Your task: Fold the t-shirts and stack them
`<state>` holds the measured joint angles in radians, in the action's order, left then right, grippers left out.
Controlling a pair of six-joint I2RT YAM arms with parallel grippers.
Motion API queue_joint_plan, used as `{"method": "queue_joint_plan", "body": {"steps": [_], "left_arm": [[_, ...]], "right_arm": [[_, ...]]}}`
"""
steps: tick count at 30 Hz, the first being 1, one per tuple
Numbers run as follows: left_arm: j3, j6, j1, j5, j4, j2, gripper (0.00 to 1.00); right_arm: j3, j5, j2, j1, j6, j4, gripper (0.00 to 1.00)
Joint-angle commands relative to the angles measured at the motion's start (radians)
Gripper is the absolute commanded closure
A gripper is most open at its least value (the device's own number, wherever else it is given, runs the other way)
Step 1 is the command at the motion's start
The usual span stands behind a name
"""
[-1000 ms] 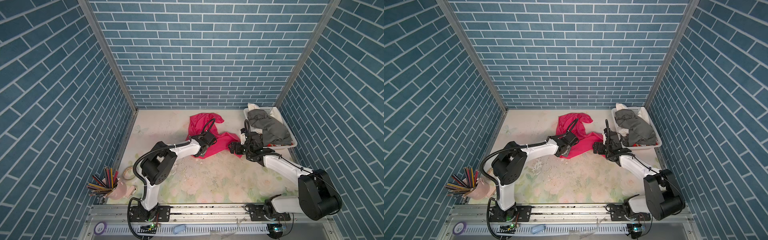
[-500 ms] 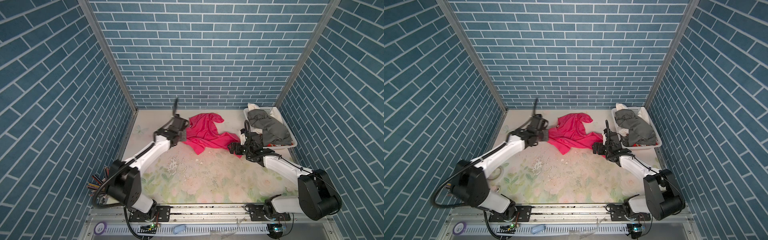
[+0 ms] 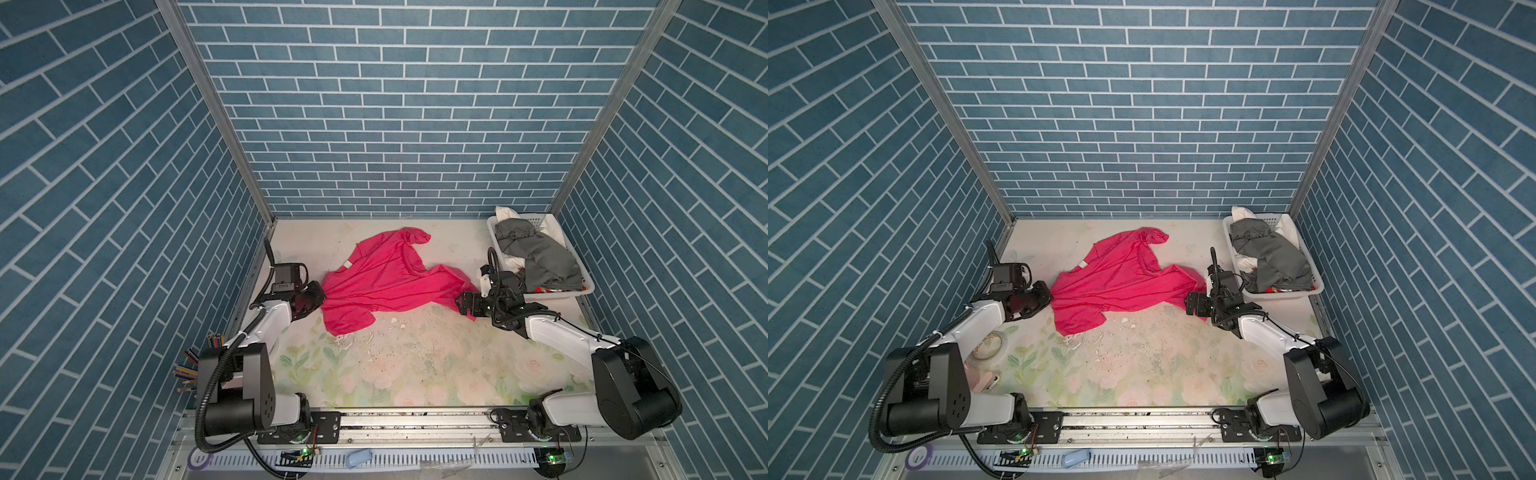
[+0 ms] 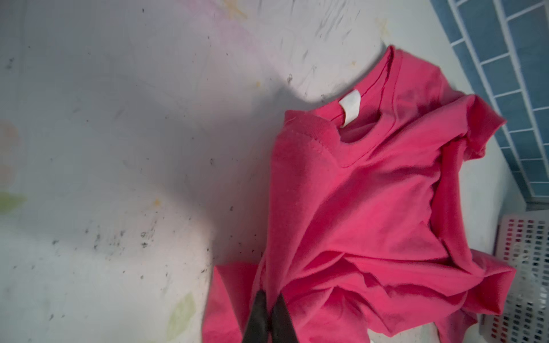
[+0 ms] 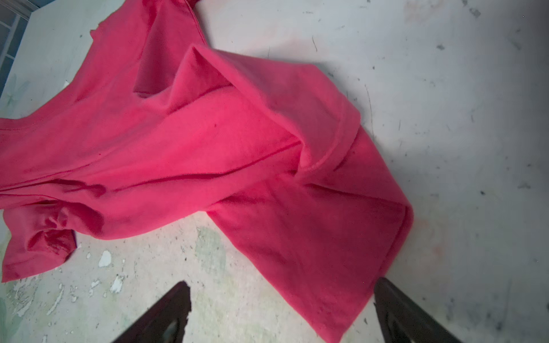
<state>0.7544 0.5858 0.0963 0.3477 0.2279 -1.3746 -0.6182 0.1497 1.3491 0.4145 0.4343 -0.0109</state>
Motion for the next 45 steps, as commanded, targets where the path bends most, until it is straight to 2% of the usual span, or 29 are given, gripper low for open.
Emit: {"method": "queue_joint_plan", "body": {"steps": [1, 5, 8, 11, 13, 15, 16, 17, 19, 20, 25, 30, 33, 41, 45], "left_arm": [[0.041, 0.026, 0.009, 0.045, -0.070, -0.009, 1.00], [0.080, 0.028, 0.034, 0.038, -0.075, -0.025, 1.00], [0.092, 0.024, 0.036, 0.034, -0.083, -0.038, 1.00], [0.089, 0.020, 0.052, 0.014, -0.083, -0.044, 1.00], [0.072, 0.036, 0.079, 0.039, -0.109, -0.037, 1.00], [0.063, 0.046, 0.098, 0.058, -0.122, -0.031, 1.00], [0.066, 0.045, 0.101, 0.064, -0.121, -0.030, 1.00], [0.070, 0.042, 0.102, 0.069, -0.116, -0.033, 1.00], [0.071, 0.042, 0.106, 0.077, -0.116, -0.035, 1.00], [0.070, 0.042, 0.115, 0.084, -0.117, -0.037, 1.00], [0.051, 0.066, 0.197, 0.151, -0.142, -0.044, 1.00], [0.036, 0.075, 0.236, 0.155, -0.162, -0.039, 1.00], [0.027, 0.089, 0.236, 0.157, -0.183, -0.048, 1.00], [0.019, 0.125, 0.234, 0.168, -0.225, -0.089, 1.00], [0.074, 0.136, 0.191, 0.128, -0.226, -0.134, 1.00]], "right_arm": [[0.055, -0.041, -0.051, 0.007, 0.063, 0.031, 0.04], [0.130, -0.078, -0.094, 0.006, 0.112, 0.031, 0.07], [0.179, -0.049, -0.096, 0.006, 0.155, -0.021, 0.12], [0.186, -0.044, -0.042, 0.014, 0.180, -0.064, 0.19], [0.169, -0.051, 0.006, 0.025, 0.188, -0.091, 0.22], [0.154, -0.056, 0.053, 0.040, 0.195, -0.126, 0.31], [0.147, -0.061, 0.078, 0.047, 0.198, -0.152, 0.39], [0.137, -0.066, 0.105, 0.049, 0.198, -0.172, 0.50], [0.099, -0.097, 0.138, 0.047, 0.183, -0.164, 0.89], [0.069, -0.117, 0.136, 0.042, 0.164, -0.136, 1.00], [-0.051, -0.255, -0.015, -0.027, 0.065, 0.068, 1.00], [-0.050, -0.250, -0.175, -0.151, 0.001, 0.158, 1.00], [-0.033, -0.236, -0.208, -0.177, -0.014, 0.158, 1.00], [0.009, -0.102, -0.071, -0.178, 0.009, 0.076, 1.00], [-0.019, -0.070, 0.032, -0.177, -0.001, 0.023, 1.00]]}}
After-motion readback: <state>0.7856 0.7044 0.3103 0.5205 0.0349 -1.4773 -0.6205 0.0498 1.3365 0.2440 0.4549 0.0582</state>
